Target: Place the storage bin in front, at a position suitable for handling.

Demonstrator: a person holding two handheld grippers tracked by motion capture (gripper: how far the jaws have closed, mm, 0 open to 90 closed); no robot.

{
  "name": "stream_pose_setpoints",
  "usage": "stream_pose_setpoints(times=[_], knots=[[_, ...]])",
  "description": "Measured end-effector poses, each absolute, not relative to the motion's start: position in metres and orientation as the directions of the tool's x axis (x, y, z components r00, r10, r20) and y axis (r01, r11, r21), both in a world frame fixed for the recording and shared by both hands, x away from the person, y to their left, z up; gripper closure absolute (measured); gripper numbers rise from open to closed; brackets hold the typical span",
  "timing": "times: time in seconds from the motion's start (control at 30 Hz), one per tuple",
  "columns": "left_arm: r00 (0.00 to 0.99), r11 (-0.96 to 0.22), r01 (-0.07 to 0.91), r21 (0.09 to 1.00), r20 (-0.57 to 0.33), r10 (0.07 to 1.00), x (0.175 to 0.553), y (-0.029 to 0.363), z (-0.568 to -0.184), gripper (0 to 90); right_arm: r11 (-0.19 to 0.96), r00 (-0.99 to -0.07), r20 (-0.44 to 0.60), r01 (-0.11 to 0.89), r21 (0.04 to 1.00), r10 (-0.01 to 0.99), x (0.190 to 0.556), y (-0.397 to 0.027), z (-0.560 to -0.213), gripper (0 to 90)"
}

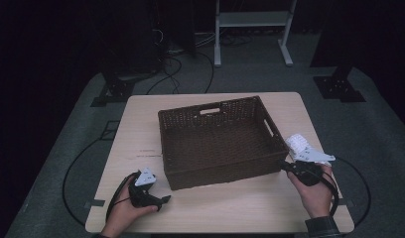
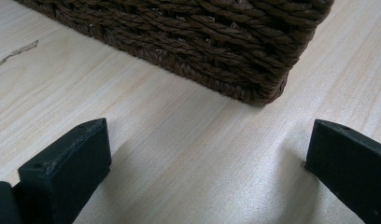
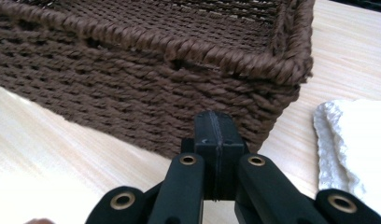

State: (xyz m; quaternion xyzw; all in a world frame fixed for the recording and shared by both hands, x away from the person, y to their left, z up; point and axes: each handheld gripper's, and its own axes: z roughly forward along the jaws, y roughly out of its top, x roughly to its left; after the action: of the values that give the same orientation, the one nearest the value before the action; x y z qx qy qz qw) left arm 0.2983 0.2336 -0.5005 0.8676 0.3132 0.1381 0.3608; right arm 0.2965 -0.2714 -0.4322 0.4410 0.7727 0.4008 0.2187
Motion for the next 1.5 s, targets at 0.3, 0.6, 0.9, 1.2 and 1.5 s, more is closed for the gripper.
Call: stream_pose_setpoints(times=[0.3, 0.6, 0.9, 1.2, 1.5], knots=[[0.766, -0.543, 0.444, 0.712, 0.013, 0.643, 0.298, 0.234, -0.501, 0.0, 0.29, -0.512, 0.013, 0.507, 0.812, 0.859, 0.307, -0.271, -0.43, 89.6], [0.765, -0.543, 0.445, 0.712, 0.013, 0.644, 0.298, 0.234, -0.501, 0.0, 0.287, -0.502, 0.011, 0.513, 0.809, 0.865, 0.32, -0.273, -0.429, 89.6], [0.764, -0.541, 0.446, 0.713, 0.011, 0.645, 0.298, 0.233, -0.501, 0.0, 0.26, -0.488, 0.033, 0.518, 0.815, 0.872, 0.337, -0.276, -0.429, 89.4], [0.765, -0.542, 0.446, 0.712, 0.012, 0.644, 0.298, 0.234, -0.501, 0.0, 0.251, -0.483, 0.041, 0.524, 0.814, 0.875, 0.352, -0.278, -0.429, 88.7], [0.766, -0.546, 0.445, 0.71, 0.013, 0.642, 0.298, 0.234, -0.5, 0.0, 0.256, -0.487, 0.036, 0.519, 0.816, 0.873, 0.369, -0.275, -0.428, 89.6]])
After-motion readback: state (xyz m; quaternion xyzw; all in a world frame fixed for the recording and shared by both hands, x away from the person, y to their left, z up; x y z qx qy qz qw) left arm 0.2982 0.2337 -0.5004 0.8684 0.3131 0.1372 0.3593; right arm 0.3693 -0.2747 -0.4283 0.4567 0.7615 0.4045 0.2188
